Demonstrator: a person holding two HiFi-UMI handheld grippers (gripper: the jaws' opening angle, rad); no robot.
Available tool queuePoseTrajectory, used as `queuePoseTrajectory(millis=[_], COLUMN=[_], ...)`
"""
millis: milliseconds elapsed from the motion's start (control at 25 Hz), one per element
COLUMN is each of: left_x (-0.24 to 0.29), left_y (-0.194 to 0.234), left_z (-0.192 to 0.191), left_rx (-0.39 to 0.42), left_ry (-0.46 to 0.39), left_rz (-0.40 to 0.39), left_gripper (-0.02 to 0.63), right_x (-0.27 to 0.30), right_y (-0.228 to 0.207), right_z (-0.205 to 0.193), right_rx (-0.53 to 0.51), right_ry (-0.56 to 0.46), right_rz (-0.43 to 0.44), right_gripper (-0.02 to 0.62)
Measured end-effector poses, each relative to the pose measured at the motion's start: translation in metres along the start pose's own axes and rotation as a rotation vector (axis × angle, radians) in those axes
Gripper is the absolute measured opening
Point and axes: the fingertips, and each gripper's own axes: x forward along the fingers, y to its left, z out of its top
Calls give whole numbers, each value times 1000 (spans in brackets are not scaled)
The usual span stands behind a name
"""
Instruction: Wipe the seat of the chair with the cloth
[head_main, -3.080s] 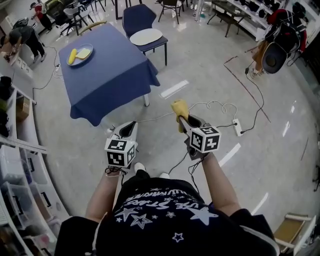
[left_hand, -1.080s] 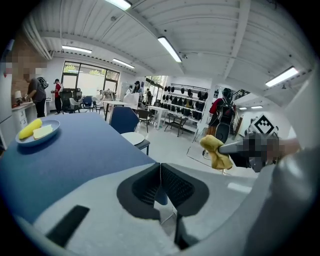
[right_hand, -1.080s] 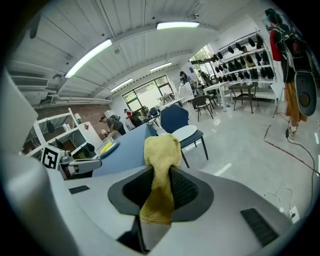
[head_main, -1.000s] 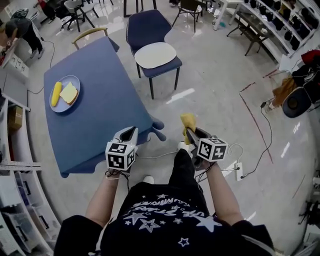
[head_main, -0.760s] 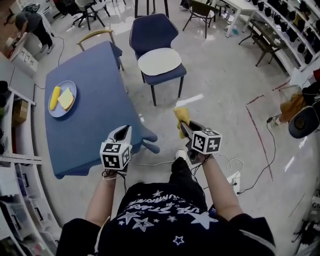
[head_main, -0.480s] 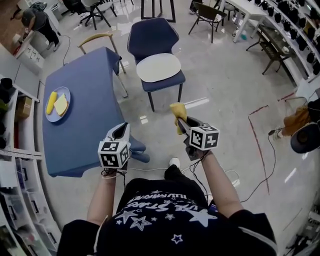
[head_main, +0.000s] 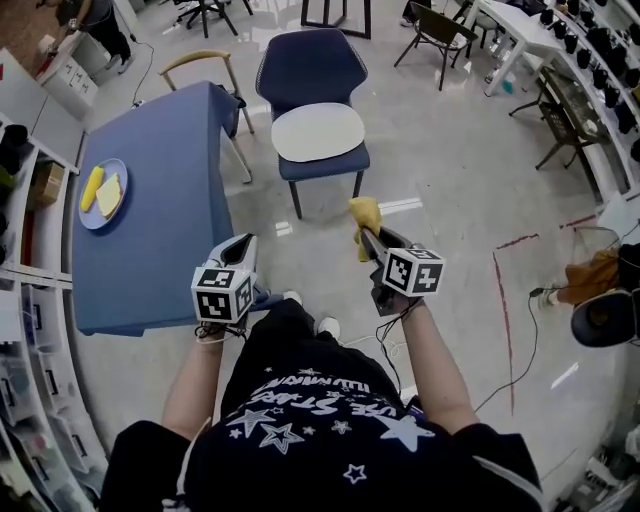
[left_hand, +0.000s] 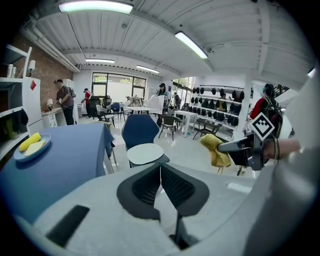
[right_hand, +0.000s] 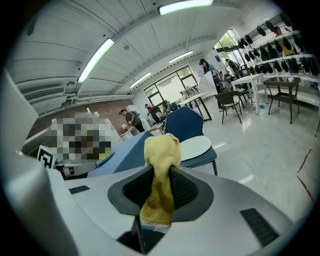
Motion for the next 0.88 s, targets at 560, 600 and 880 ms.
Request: queuePoseTrajectory(millis=[560,600,880], left_x=[178,193,275], left_y=[71,80,152], left_z=[67,78,123], left_rx=[-23,-25,-69], left_ry=[44,44,27], left_rz=[-67,-71,-59], left_gripper=[21,21,21], right_x=[108,121,222], right_y=[-83,-87,-90], right_z=[90,102,164], right_rx=[-5,-11,-76], right_ry=[71,78,166], right_rz=[-122,-129,-125], right_gripper=[100,101,101])
